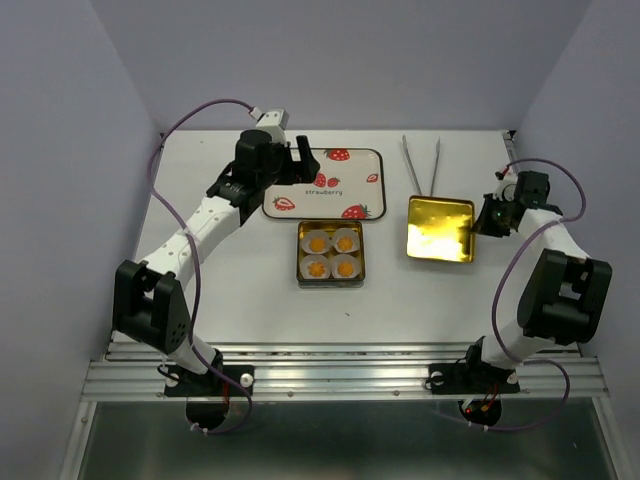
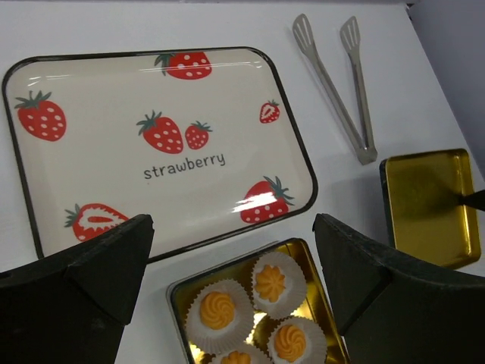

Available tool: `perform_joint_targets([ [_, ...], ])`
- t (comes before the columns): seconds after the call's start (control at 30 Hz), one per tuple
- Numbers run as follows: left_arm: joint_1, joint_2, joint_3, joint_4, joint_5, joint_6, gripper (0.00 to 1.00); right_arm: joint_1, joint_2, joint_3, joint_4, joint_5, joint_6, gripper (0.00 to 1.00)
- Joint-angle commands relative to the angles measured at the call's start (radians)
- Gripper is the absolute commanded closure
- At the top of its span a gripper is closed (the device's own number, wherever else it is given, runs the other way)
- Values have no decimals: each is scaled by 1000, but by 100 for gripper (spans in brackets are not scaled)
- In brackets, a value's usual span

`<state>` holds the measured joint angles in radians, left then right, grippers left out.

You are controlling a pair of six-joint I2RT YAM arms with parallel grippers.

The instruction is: Pack the cookies

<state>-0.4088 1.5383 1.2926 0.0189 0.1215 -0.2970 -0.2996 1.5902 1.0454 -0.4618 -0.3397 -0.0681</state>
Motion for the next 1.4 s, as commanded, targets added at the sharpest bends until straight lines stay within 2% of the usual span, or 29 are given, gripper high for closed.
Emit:
perform_joint_targets([
  [0.0, -56, -72, 10, 62, 84, 13, 1, 4, -110, 27, 55, -133, 60, 99],
  [0.13, -100, -98, -29, 105, 147, -5, 1, 43, -156, 57, 91, -179, 155, 99],
  [0.37, -156, -132, -162, 354, 372, -103, 1, 192, -193, 130, 89, -153, 264, 99],
  [0.6, -208, -106, -187, 397, 399, -136, 1, 283, -223, 151, 100, -170, 303, 99],
  [0.93, -229, -64, -184, 424, 337, -175, 1, 313, -291, 136, 144, -285, 312, 99],
  [1.2, -237, -9, -142, 438, 386, -195, 1, 356, -323, 125, 161, -326, 309, 99],
  [1.37, -242, -6, -142, 455, 400, -211, 16, 375, -328, 125, 160, -305, 310, 99],
])
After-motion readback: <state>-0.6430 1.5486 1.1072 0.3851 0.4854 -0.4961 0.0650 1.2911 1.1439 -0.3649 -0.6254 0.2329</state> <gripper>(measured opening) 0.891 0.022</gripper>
